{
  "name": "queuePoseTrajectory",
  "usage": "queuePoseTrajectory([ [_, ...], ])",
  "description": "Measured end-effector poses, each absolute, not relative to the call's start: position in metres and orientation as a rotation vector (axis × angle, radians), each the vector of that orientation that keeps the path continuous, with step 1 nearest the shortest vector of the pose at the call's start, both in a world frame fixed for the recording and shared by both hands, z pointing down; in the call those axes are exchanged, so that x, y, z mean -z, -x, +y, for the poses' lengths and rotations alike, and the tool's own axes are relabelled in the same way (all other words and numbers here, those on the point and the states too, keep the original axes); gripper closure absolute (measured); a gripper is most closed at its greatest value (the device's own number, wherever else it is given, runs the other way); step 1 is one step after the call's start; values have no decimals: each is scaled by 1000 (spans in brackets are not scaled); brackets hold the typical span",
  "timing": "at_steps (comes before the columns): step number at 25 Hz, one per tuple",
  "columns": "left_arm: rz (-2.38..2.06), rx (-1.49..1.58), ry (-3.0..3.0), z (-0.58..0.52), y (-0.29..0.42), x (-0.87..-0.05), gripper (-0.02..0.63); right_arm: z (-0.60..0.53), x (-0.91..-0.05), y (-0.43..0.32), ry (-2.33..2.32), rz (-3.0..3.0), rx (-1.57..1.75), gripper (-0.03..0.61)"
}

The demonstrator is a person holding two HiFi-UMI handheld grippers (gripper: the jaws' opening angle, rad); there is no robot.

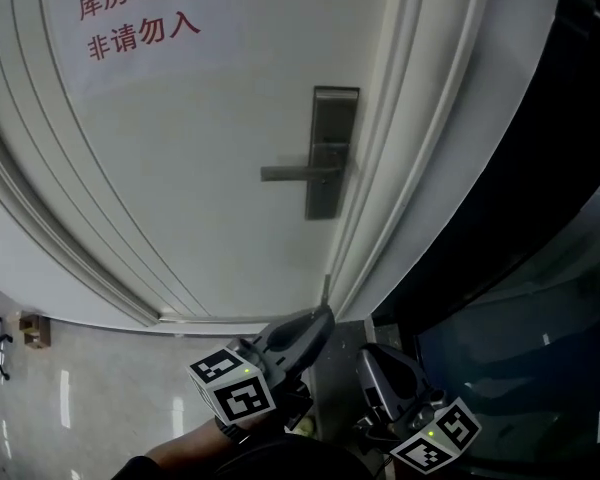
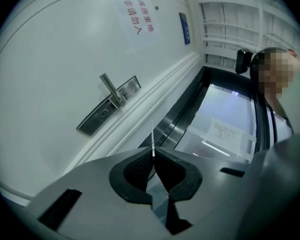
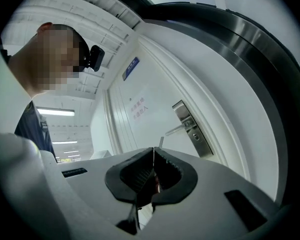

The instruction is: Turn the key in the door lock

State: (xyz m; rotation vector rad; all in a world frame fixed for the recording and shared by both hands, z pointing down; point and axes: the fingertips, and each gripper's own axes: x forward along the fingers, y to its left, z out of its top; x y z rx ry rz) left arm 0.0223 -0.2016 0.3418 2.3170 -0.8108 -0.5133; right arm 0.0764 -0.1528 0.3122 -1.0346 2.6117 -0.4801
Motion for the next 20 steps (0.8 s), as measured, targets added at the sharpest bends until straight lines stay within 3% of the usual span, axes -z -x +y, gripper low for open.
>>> queuePoseTrajectory([
  [20,-642,610,-1914,-380,-19,-376,606,-282,-308,-82,1168,2562,427,561],
])
